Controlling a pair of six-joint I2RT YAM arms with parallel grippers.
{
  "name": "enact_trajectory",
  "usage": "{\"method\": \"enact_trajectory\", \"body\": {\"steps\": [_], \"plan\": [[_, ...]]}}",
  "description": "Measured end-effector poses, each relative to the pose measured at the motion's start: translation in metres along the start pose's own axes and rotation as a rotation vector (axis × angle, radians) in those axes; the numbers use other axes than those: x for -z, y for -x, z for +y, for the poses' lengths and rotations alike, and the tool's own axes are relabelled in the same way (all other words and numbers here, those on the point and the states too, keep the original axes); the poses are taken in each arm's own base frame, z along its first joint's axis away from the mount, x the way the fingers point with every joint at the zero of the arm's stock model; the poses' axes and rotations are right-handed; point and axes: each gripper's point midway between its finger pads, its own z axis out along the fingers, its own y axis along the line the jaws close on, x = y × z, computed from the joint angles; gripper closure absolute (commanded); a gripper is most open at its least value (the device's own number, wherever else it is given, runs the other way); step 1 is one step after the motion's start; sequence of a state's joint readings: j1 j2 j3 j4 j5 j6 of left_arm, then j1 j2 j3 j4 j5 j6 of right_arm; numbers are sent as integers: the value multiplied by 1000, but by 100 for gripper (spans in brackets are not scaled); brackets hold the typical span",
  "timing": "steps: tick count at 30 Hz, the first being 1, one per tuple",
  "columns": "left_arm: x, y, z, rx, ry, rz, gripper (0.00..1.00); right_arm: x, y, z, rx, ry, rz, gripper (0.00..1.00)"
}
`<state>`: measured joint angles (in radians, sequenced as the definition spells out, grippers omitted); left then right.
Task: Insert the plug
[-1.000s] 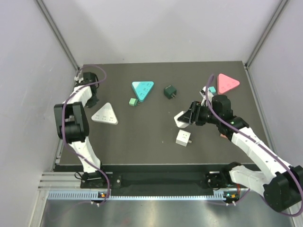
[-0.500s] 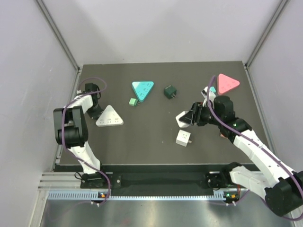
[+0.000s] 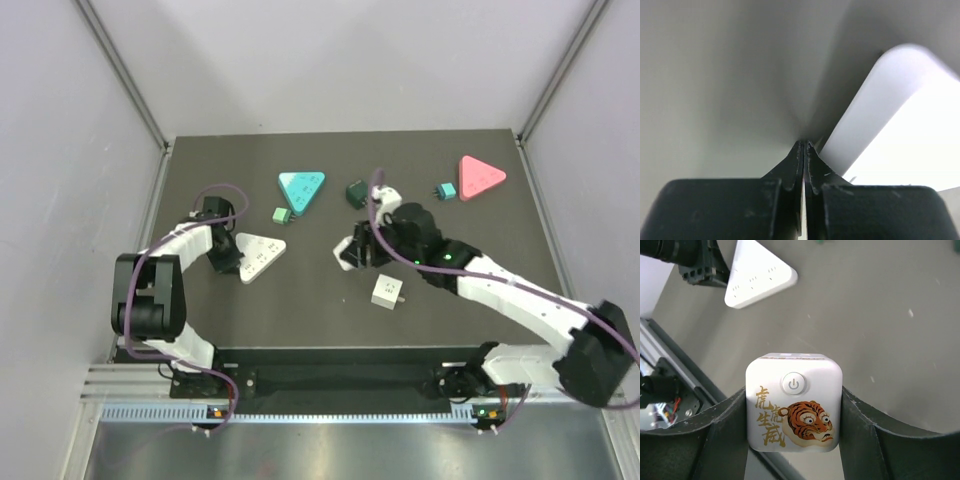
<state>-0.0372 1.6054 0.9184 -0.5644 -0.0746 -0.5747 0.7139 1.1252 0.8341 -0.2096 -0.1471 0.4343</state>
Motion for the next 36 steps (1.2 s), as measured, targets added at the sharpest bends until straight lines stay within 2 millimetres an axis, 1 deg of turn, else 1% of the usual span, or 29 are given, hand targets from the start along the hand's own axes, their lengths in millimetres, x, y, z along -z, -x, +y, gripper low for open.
{"method": "enact_trajectory", "body": {"steps": [1,3,4,6,8,11,13,16,17,20,23,27,30,32,36], "plan": [[1,-3,1,-6,8,7,83,-10,3,8,28,5,1,100],[6,-4,7,-20,36,8,63,-33,13,21,71,12,-9,100],[10,-3,10,-25,51,2,51,-45,19,27,89,17,-18,100],[19,5,13,-32,66,-36,34,-69,33,34,128,11,-48,100],[30,15,10,-28,49,-79,21,-91,43,41,174,4,-81,100],[46,22,-2,-20,-30,-110,16,-119,51,58,285,-3,-129,100],[54,24,-10,-18,-82,-110,16,-136,48,72,356,1,-140,100],[62,28,-17,-11,-121,-111,14,-156,44,84,415,13,-137,100],[63,31,-16,-4,-118,-115,14,-163,43,87,427,16,-133,100],[68,42,-9,42,-84,-148,12,-177,42,86,442,12,-126,100],[70,52,5,121,-40,-186,12,-188,40,85,452,11,-112,100],[64,57,32,270,9,-194,13,-201,36,87,469,21,-95,100],[55,54,49,359,15,-154,16,-208,31,88,482,33,-79,100],[48,51,48,382,-1,-120,16,-212,27,87,487,37,-66,100],[30,39,35,379,-53,-21,17,-223,16,83,494,47,-34,100]]}}
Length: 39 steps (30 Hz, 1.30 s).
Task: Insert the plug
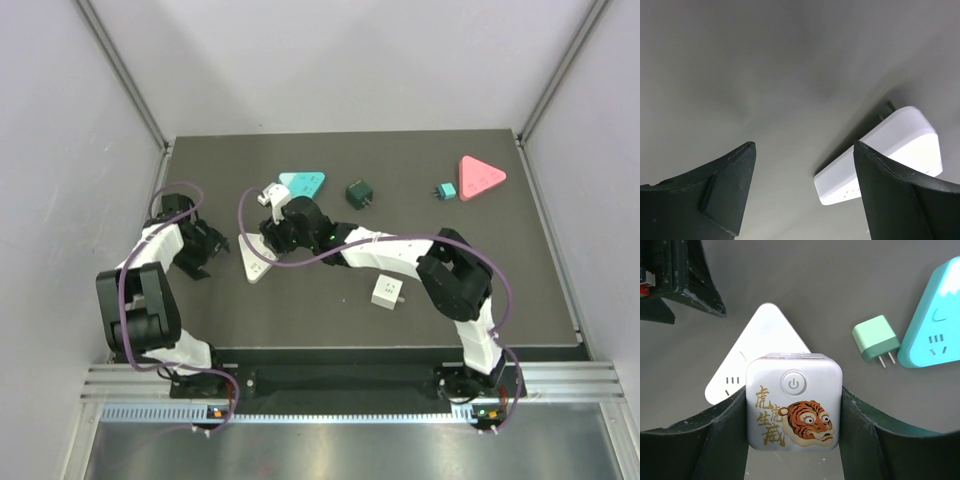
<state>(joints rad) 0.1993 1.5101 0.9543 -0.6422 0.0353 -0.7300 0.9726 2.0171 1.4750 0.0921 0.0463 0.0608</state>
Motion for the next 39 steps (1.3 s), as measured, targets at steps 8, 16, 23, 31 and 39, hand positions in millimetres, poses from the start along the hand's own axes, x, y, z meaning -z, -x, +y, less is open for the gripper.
{"method": "enact_trajectory", "body": {"steps": [8,16,23,31,39], "plan": [[-9,-13,-4,-19,-29,83,17,-9,-24,-2,-9,34,65,100],[-6,-12,-6,-24,-40,72,17,-10,-28,-8,-23,66,77,100],[-6,-12,-7,-28,-47,77,17,-12,-29,-15,-35,96,76,100],[-5,-14,-9,-34,-61,87,17,-15,-28,-15,-34,124,67,100],[-5,-14,-10,-42,-65,87,17,-16,-30,-13,-35,132,70,100]]}}
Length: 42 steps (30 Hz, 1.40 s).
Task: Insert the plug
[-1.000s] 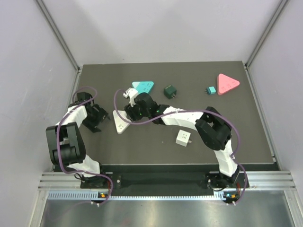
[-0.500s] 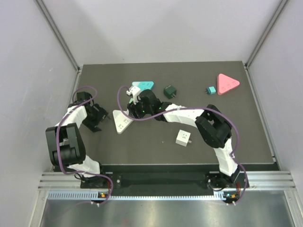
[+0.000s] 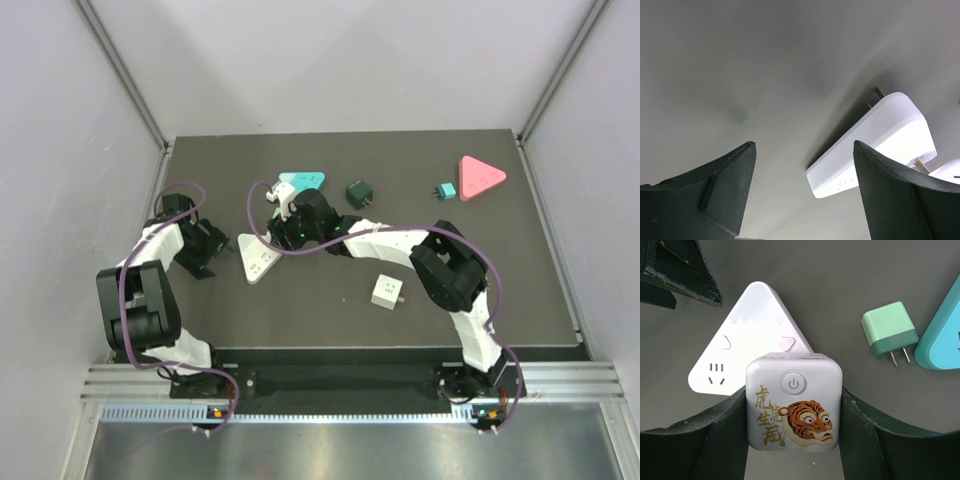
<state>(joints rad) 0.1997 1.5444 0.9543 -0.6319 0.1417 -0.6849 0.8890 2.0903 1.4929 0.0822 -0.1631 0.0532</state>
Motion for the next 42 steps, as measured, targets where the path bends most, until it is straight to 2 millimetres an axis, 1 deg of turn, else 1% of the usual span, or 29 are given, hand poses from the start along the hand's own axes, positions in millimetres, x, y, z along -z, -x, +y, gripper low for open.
{"method": "enact_trajectory", "body": {"steps": [7,10,22,29,42], "plan": [[0,0,0,-1,-1,-1,17,0,-1,0,12,-9,1,100],[0,0,0,-1,-2,-1,17,-2,-3,0,22,-15,6,100],[0,0,-1,-3,-3,-2,17,-8,-3,3,41,-37,-10,100],[0,0,-1,-3,-5,0,18,-18,2,3,27,-38,-28,100],[0,0,-1,-3,-5,0,20,-33,10,2,24,-70,23,100]]}}
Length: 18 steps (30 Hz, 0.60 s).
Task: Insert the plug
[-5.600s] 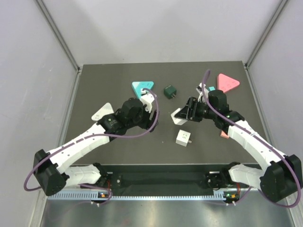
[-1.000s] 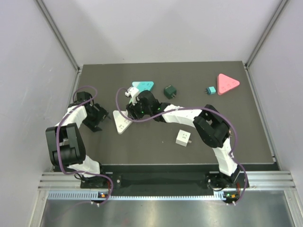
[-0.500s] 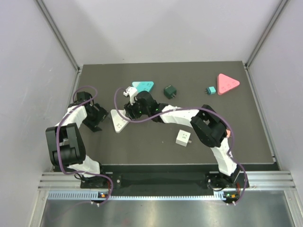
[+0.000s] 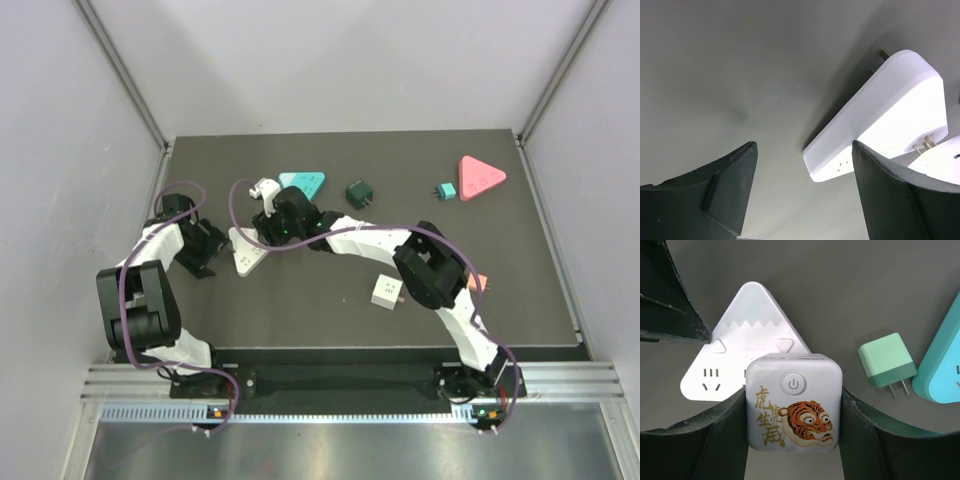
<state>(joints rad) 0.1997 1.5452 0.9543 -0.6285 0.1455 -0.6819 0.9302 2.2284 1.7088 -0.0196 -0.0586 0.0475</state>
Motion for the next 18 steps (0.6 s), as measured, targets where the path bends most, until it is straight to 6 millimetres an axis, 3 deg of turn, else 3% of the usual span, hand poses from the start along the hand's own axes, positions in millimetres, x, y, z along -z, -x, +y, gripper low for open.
{"method": "enact_trajectory", "body": {"steps": [14,18], "plan": [[0,1,1,0,5,-4,22,-7,2,6,13,-41,-22,100],[0,1,1,0,6,-4,29,-12,5,7,10,-42,-23,100]]}}
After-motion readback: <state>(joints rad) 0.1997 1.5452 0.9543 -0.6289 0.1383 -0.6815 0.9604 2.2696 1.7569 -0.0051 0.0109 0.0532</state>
